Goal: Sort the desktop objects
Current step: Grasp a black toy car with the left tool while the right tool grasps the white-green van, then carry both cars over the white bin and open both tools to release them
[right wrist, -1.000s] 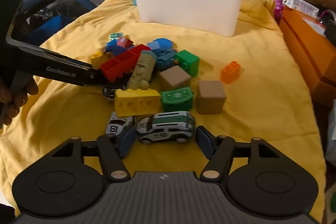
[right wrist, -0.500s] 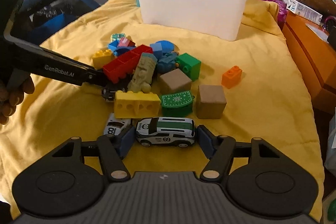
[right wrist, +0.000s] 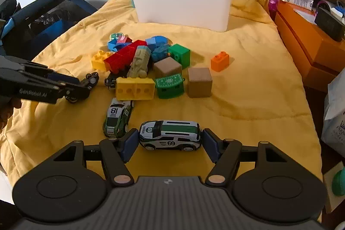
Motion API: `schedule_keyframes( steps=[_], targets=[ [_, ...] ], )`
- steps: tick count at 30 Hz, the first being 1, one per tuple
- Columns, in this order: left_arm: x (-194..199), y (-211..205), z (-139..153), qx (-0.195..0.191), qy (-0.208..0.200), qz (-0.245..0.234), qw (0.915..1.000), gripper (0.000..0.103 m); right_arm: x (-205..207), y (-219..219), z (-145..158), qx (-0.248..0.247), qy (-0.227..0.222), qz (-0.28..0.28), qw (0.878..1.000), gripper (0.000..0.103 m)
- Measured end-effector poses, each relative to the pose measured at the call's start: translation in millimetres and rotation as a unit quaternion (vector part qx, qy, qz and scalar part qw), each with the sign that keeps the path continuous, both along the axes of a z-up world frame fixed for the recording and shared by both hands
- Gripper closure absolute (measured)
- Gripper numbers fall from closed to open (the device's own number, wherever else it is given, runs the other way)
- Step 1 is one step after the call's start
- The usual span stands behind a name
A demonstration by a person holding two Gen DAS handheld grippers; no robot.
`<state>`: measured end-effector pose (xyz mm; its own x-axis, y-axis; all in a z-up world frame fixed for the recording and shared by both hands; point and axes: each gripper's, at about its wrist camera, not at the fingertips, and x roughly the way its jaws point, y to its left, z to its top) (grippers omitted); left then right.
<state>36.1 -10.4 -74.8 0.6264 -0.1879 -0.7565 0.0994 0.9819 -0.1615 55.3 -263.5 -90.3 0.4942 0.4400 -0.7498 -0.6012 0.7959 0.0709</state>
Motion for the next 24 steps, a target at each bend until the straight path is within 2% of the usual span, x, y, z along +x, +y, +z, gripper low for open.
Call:
schedule_keyframes(
  steps=[3,4,6,12,17,24],
  targets=[
    [7,2,-4,-0.024,0.016,0.008,0.9996,0.059,-1,2,2,0.003,-0.001,0.004,1.0,0.035],
    [6,0,-5,-0.022,0.013,0.007,0.9996,0.061,-1,3,3,0.003,-0.004,0.007,1.0,0.035],
    [4,-2,-4,-0.016,0.007,-0.005,0.9998,0.071,-1,5,5,0.005,-0.006,0.01,1.0,0.035],
    [-7,-5,5,0.009,-0.009,-0.015,0.9998,0.071,0,4,11,0.015,-0.011,0.004,1.0,0.035],
    [-8,1,45,-0.004,-0.057,-0.002,0.9983,0.071,7,0,27,0.035,-0.024,-0.009,0.999,0.035],
    [23,20,112,-0.03,-0.103,0.05,0.993,0.07,37,5,71,0.079,-0.056,-0.027,0.995,0.035]
  ],
)
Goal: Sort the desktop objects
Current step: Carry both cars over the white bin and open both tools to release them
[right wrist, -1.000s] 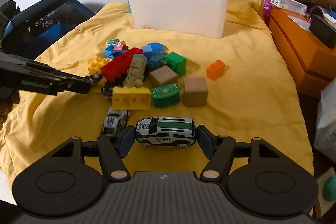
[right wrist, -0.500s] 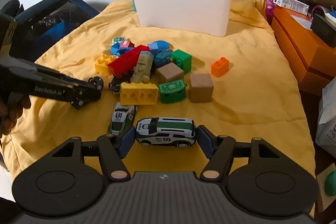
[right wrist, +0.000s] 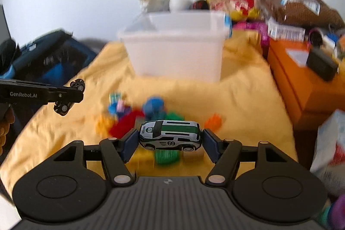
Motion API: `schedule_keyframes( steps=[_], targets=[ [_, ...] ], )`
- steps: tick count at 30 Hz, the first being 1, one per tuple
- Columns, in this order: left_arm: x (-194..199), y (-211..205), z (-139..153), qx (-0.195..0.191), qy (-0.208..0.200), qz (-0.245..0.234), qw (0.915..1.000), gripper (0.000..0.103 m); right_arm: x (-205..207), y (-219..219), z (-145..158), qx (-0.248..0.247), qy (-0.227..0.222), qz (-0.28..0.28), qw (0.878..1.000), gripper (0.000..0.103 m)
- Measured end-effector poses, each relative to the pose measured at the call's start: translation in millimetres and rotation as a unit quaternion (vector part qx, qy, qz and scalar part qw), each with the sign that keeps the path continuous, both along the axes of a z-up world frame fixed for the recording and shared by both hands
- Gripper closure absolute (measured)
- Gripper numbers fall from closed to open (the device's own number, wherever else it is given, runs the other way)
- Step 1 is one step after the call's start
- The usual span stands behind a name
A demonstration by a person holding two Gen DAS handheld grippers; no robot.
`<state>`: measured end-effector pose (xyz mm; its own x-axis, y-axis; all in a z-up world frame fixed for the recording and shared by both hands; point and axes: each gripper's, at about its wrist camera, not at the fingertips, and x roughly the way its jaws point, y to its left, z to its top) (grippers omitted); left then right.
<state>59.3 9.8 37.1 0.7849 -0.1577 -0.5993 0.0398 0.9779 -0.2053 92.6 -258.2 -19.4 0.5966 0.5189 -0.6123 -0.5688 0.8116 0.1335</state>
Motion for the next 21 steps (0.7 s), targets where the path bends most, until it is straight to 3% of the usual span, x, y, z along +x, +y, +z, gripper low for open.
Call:
schedule_keyframes(
  steps=[9,21],
  targets=[
    [66,20,60,0.015,-0.019,0.015,0.9996,0.07,63,12,71,0.041,-0.042,-0.007,0.998,0.035],
    [147,37,82,0.027,0.024,0.013,0.9993,0.07,148,36,118,0.037,-0.032,-0.007,0.999,0.035]
  ],
)
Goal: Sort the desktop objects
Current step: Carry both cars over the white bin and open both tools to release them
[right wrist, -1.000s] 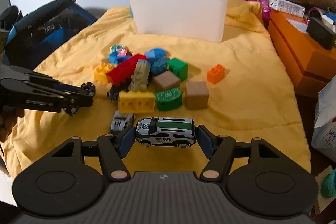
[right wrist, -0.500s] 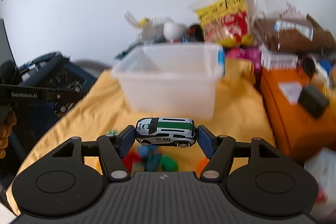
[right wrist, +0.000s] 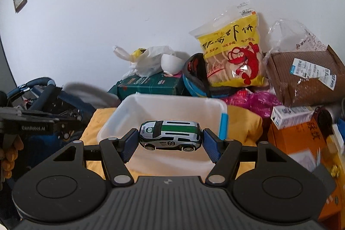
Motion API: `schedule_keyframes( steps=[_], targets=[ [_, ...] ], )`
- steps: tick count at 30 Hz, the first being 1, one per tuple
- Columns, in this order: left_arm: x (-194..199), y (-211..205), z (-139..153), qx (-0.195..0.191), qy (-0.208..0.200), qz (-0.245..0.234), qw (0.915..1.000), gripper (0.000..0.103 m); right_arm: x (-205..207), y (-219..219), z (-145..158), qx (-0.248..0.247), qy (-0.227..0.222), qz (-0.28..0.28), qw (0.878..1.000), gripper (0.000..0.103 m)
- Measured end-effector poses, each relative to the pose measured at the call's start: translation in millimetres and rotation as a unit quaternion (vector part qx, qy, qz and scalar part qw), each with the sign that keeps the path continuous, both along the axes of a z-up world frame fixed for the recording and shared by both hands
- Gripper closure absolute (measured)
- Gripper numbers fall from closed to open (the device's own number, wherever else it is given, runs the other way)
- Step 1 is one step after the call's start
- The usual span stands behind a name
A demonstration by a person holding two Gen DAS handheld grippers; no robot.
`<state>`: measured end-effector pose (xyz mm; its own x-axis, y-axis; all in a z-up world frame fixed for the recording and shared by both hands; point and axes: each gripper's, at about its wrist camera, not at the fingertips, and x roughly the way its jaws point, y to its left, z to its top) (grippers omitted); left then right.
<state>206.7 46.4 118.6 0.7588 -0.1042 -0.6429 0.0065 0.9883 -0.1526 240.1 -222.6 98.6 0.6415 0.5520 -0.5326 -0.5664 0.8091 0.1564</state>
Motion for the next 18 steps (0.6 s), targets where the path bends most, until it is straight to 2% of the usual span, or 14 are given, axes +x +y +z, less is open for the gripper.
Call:
schedule_keyframes(
  steps=[4,7,18],
  targets=[
    [23,-2,2,0.006,0.016,-0.006,0.9998,0.07,22,7,4,-0.001,0.019,-0.002,1.0,0.035],
    [40,0,3,-0.003,0.029,-0.001,0.9996,0.07,38,14,4,-0.006,0.035,-0.005,0.999,0.035],
    [88,-6,-2,-0.002,0.077,-0.017,0.9969,0.07,82,43,-10,-0.048,0.082,-0.001,0.995,0.035]
  ],
)
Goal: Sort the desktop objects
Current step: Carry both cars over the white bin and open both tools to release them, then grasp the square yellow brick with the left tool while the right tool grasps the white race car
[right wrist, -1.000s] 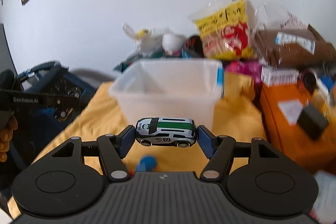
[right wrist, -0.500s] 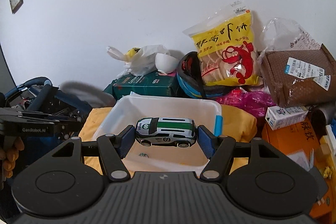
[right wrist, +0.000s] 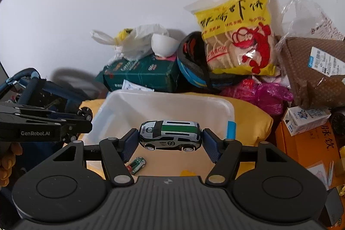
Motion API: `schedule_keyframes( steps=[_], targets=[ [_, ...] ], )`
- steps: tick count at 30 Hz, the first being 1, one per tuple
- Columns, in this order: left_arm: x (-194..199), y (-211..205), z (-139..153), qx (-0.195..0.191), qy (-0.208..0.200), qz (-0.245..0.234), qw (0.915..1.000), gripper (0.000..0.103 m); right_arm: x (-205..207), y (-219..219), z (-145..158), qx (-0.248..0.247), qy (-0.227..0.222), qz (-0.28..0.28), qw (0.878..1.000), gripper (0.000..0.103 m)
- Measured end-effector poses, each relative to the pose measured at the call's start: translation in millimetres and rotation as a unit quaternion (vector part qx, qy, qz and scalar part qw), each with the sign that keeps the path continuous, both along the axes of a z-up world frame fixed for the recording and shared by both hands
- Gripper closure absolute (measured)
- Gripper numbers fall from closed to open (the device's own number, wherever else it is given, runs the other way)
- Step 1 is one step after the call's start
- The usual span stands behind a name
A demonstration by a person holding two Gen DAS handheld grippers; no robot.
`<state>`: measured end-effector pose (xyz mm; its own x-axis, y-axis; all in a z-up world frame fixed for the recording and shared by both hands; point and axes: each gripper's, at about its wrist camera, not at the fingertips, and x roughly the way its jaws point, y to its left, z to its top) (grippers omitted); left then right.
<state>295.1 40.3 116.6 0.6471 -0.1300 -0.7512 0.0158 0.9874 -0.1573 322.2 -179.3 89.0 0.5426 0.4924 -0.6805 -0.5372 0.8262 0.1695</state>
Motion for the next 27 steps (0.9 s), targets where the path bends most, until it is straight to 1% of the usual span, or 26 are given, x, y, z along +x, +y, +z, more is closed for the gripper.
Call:
schedule_keyframes(
  steps=[3,4,5,6,8,10,13,16,17,19,22,24,27],
  targets=[
    [8,-1,1,0.003,0.004,0.004,1.0,0.069,9,5,-5,-0.008,0.015,-0.003,1.0,0.035],
    [11,-1,1,0.005,0.004,0.006,1.0,0.065,13,6,-6,-0.008,0.019,-0.006,1.0,0.035],
    [12,-1,0,0.007,0.005,0.009,0.9999,0.053,15,8,-6,-0.01,0.02,-0.01,1.0,0.035],
    [12,0,0,0.012,0.0,0.017,0.9998,0.048,17,9,-6,-0.013,0.018,-0.016,1.0,0.03],
    [7,1,-1,0.019,-0.01,0.025,0.9995,0.046,17,9,-6,-0.013,0.007,-0.023,1.0,0.025],
    [0,4,-5,0.02,-0.013,0.021,0.9995,0.046,13,6,-6,-0.013,0.004,-0.022,1.0,0.025],
    [-27,8,-15,0.031,-0.031,0.015,0.9989,0.046,-5,-2,-10,-0.007,-0.006,-0.014,1.0,0.025],
    [-76,8,-32,0.034,-0.066,0.005,0.9972,0.046,-47,-14,-21,-0.008,-0.028,0.004,1.0,0.025],
    [-97,7,-43,0.032,-0.072,0.001,0.9969,0.046,-66,-19,-29,-0.009,-0.033,0.01,0.999,0.025],
    [-130,4,-63,0.034,-0.073,-0.003,0.9968,0.046,-98,-28,-45,-0.017,-0.038,0.019,0.999,0.025],
    [-177,-2,-101,0.036,-0.058,0.002,0.9977,0.046,-156,-41,-79,-0.035,-0.036,0.035,0.998,0.025],
    [-200,-5,-125,0.024,-0.04,0.01,0.9988,0.046,-191,-48,-104,-0.034,-0.012,0.046,0.998,0.027],
    [-218,-14,-152,0.033,-0.016,0.011,0.9993,0.046,-233,-50,-136,-0.041,0.016,0.06,0.997,0.031]
  ],
)
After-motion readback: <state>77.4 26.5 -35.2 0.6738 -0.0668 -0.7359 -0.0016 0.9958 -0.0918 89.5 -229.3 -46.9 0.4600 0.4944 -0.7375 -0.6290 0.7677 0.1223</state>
